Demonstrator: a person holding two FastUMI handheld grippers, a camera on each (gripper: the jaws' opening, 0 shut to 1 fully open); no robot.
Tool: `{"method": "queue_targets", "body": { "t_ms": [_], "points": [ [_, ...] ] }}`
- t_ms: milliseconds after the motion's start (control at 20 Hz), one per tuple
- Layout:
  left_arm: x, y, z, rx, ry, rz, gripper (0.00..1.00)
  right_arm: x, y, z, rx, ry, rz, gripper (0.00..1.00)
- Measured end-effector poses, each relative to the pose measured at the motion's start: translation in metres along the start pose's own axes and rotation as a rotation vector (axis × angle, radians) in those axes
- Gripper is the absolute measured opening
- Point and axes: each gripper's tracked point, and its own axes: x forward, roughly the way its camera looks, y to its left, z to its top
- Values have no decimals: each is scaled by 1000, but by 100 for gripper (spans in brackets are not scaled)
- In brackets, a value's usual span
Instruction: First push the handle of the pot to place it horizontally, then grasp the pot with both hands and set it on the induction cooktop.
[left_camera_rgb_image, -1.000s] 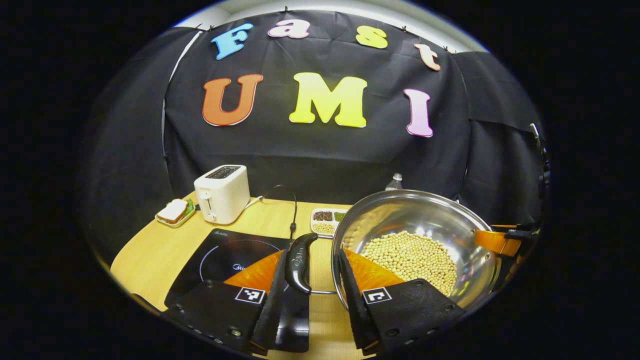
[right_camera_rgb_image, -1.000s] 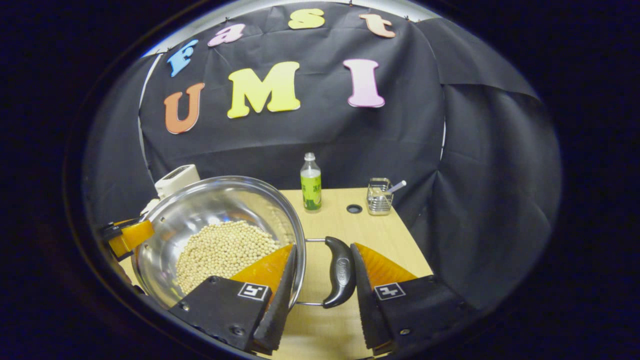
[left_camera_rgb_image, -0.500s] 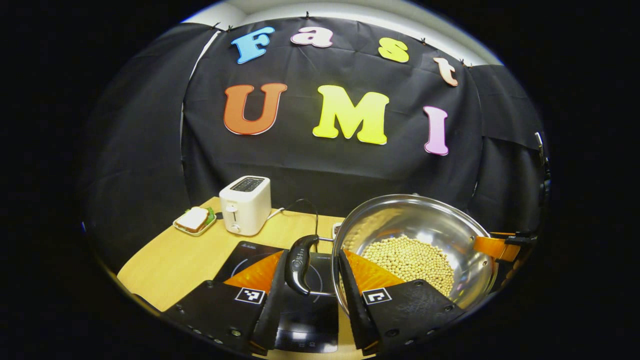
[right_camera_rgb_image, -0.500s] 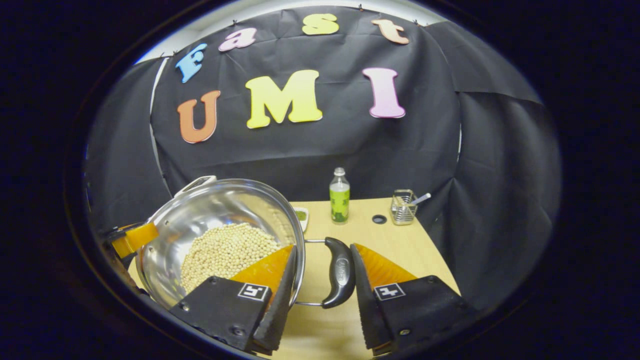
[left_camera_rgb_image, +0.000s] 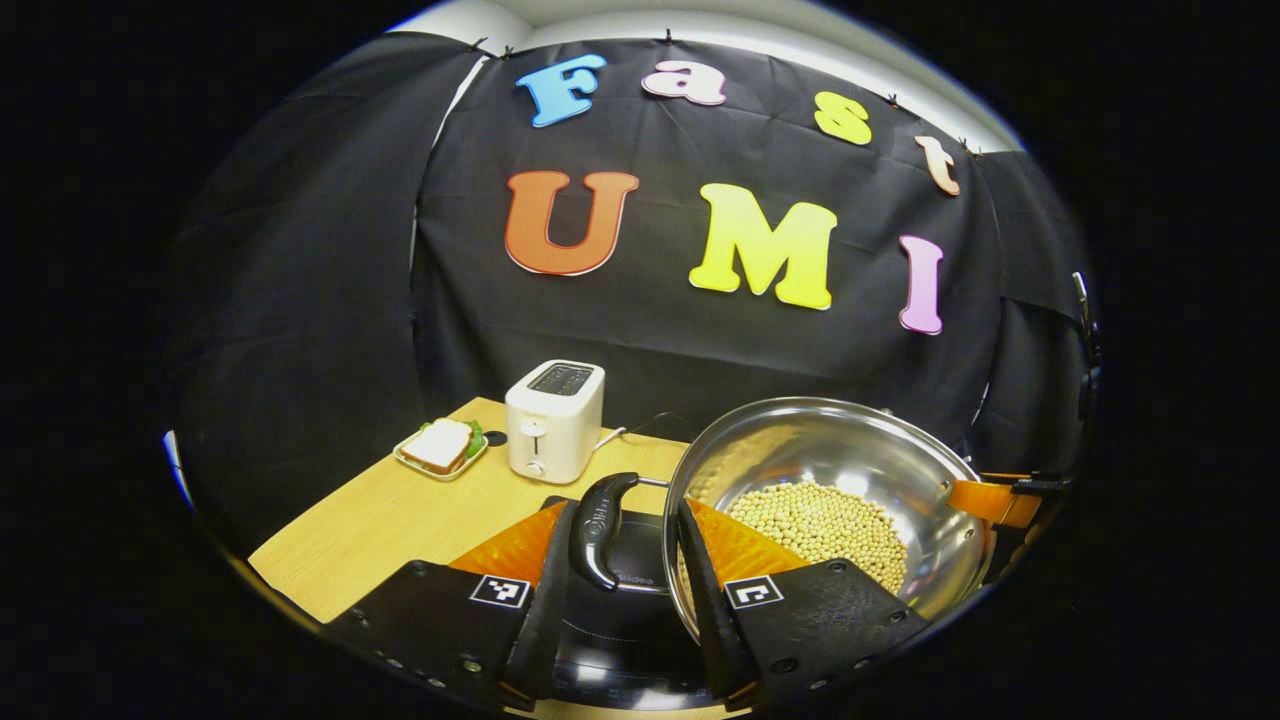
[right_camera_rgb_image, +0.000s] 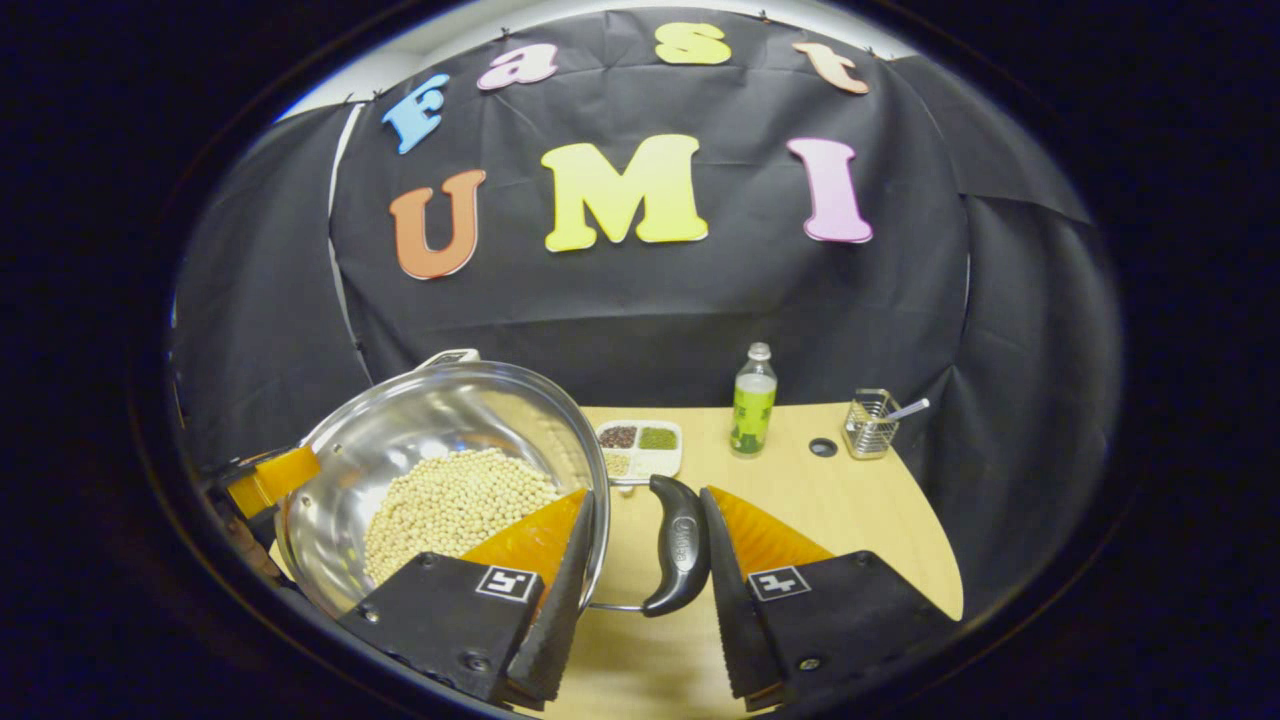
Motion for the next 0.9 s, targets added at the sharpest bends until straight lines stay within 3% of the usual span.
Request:
{"method": "queue_targets", "body": {
  "t_ms": [450, 900],
  "points": [
    [23, 74, -13, -39, 49, 100, 56, 44, 71, -17, -38, 66, 63, 63],
    [71, 121, -57, -38, 147, 177, 56, 121, 103, -65, -15, 181, 119, 62]
  ]
}}
